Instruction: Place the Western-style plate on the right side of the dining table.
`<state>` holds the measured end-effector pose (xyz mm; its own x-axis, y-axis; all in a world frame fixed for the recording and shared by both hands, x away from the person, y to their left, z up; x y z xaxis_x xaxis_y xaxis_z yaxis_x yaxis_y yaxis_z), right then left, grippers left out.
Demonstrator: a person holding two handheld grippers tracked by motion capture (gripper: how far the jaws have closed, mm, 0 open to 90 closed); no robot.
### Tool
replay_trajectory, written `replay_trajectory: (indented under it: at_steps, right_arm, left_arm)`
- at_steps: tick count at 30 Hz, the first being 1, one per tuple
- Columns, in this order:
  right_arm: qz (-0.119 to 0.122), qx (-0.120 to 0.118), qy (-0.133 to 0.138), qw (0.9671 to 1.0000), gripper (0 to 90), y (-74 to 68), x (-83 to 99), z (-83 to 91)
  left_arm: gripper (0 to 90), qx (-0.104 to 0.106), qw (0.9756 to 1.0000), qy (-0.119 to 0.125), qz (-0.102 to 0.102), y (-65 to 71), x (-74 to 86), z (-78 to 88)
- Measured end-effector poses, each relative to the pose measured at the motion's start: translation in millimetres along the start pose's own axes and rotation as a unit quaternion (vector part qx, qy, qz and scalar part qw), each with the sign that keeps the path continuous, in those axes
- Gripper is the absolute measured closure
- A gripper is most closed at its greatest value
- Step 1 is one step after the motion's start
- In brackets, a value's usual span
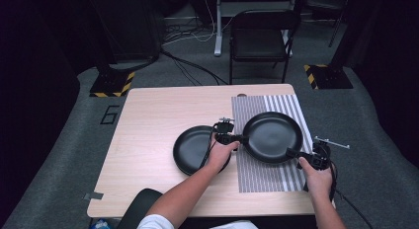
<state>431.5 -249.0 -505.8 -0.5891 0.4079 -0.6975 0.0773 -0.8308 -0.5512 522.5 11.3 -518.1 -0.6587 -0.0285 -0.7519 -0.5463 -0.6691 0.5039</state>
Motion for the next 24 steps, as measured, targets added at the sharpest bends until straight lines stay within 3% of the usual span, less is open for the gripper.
replay_trajectory:
  at_steps: [12,24]
  right_arm:
    - [0.003,-0.003,-0.002,1.0,66.4,2.2,-2.8,-8.0]
    - [-0.007,-0.004,-0.004,1.0,66.4,4.4,-3.5,-12.3]
  left_arm:
    - [68.9,-0.007,0.9999,0.001,0.011,-4.5,-1.8,-3.4]
    - [68.9,-0.014,0.9998,-0.01,0.009,-5.0,-6.2,-6.1]
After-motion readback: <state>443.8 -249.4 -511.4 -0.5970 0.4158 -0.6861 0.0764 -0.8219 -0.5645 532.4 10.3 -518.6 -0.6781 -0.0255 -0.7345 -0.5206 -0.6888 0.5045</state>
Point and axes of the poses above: each handheld gripper's, and its own axes: z roughly backward along the jaws, x roughly out of its underside, y roughly to its right, the point moved 4 cm from there along -z, roughly forward along the jaws, and after that the axes turned 11 degrees about y, right-handed, at the moved point
